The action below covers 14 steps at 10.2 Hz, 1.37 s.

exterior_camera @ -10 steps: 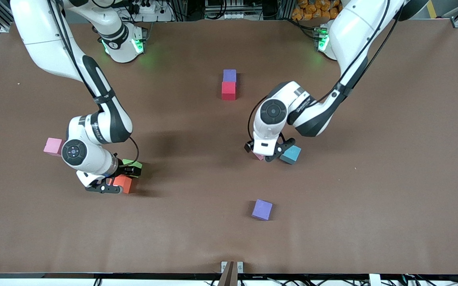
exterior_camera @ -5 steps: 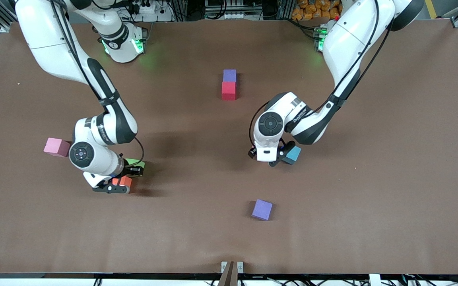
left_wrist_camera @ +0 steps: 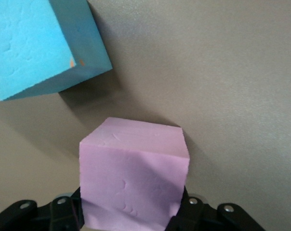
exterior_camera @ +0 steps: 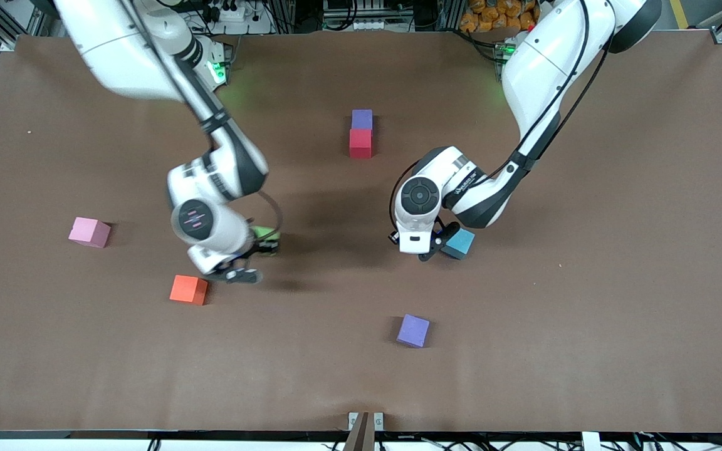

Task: Arrange blocks into number 1
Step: 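Place the green cube after red while the left gripper places pink after green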

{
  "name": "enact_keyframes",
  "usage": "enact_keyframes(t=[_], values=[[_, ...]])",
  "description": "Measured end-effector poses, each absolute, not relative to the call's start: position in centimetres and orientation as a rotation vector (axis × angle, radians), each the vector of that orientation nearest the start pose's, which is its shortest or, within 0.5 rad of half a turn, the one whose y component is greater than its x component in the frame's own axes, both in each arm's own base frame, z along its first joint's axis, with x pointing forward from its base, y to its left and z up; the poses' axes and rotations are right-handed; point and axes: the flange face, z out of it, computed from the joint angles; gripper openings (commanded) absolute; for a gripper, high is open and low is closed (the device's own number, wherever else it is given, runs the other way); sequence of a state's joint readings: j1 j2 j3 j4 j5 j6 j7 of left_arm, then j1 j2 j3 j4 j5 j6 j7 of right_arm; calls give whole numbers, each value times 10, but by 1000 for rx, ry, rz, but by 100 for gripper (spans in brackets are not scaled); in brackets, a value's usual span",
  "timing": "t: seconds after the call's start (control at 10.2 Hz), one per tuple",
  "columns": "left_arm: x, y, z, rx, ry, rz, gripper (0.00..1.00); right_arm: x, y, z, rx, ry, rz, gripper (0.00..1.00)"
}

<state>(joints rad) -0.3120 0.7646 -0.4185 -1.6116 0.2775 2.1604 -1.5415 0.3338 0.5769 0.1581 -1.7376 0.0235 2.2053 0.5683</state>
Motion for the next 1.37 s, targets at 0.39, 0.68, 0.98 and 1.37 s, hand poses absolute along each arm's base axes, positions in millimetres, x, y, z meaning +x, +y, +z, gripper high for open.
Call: enact_keyframes(t=[0.39,0.68,0.98,1.37], values=[[555,-411,232,-2908,-992,32,0,488,441,250,-3092,186,225,0],[585,-377,298,-2992,-846,-82,0,419,503,241,-3128,62,224,0],[577,-379,284,-3031,-624,-27,0,380,531,233,-3138,6,191,0],[565,-392,267,-3072,-464,64,0,366,528,209,-3170,-42,155,0]])
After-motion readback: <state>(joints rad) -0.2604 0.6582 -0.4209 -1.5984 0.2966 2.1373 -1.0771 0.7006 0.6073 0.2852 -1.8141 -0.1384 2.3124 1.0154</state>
